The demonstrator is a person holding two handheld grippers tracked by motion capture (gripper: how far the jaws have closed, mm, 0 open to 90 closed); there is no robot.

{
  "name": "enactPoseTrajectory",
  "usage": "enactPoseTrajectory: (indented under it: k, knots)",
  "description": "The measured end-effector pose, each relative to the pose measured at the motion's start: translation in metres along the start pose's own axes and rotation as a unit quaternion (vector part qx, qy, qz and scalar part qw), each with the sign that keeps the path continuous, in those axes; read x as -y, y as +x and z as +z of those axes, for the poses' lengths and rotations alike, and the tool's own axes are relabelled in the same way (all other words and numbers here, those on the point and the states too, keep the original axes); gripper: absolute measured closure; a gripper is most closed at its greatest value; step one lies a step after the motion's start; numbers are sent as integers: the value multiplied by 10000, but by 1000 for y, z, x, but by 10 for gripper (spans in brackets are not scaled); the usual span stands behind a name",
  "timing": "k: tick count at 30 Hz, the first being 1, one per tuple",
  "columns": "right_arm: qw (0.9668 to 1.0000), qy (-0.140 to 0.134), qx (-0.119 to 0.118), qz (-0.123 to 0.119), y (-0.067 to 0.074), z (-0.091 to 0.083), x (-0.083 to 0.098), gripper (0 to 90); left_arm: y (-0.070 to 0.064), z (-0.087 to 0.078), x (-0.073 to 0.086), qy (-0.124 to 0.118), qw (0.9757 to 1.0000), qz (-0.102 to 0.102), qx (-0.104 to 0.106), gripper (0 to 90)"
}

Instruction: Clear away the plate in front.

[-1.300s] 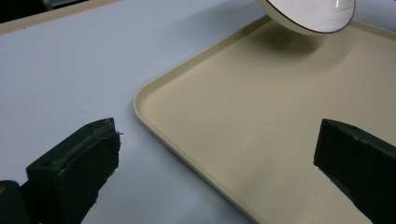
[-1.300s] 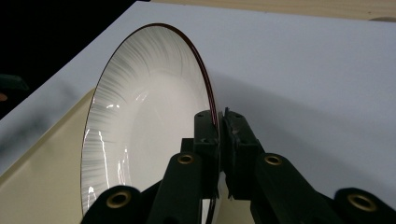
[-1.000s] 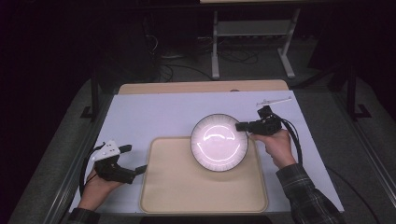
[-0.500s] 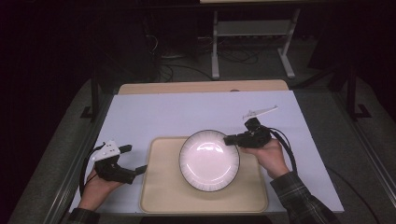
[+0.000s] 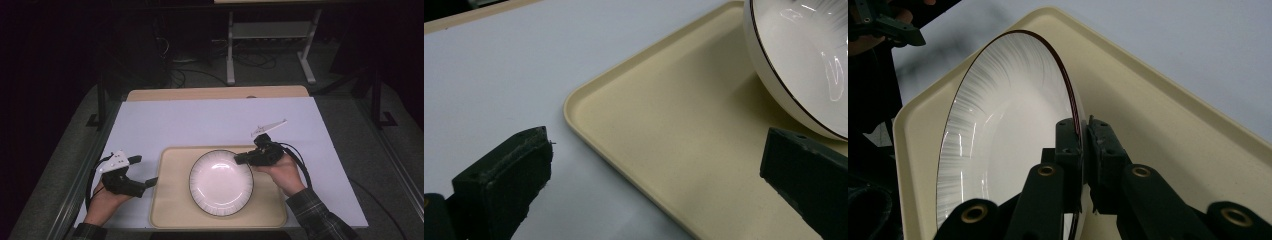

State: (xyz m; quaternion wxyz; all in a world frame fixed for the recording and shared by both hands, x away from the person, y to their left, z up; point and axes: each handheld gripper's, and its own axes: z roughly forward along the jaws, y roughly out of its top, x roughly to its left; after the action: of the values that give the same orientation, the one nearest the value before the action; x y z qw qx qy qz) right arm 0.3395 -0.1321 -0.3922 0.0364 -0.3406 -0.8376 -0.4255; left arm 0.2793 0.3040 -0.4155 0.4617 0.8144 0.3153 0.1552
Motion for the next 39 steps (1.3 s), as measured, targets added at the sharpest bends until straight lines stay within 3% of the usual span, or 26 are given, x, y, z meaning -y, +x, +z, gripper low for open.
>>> enactPoseTrajectory:
  k: [9,17,30,39]
  knots:
    - [9997,167,178,-67,-6,10,1,849,-1,1,0,4,10000,12,17,0]
    - [9997,240,65,31,-19,21,2,843,-2,2,0,36,10000,20,33,0]
    - [9990,425,119,-2,-29,36,3,816,-2,4,0,54,10000,28,61,0]
    - [9970,654,379,-150,-30,46,6,770,-3,4,1,63,9999,21,76,0]
